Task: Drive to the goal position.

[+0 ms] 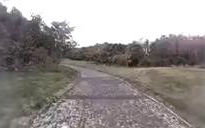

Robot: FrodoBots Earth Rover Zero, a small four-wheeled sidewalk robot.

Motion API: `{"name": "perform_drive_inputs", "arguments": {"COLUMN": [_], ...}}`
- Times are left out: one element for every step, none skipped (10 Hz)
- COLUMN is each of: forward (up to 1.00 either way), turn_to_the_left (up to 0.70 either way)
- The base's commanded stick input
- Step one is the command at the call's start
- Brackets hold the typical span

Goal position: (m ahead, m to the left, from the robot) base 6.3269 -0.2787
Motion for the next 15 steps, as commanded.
{"name": "perform_drive_inputs", "arguments": {"forward": [0.85, 0.85, 0.85, 0.85, 0.85, 0.85, 0.85, 0.85, 0.85, 0.85, 0.85, 0.85, 0.85, 0.85, 0.85], "turn_to_the_left": [0.0, 0.0, 0.0, 0.0, 0.0, 0.0, 0.0, 0.0, 0.0, 0.0, 0.0, 0.0, 0.0, 0.0, 0.0]}}
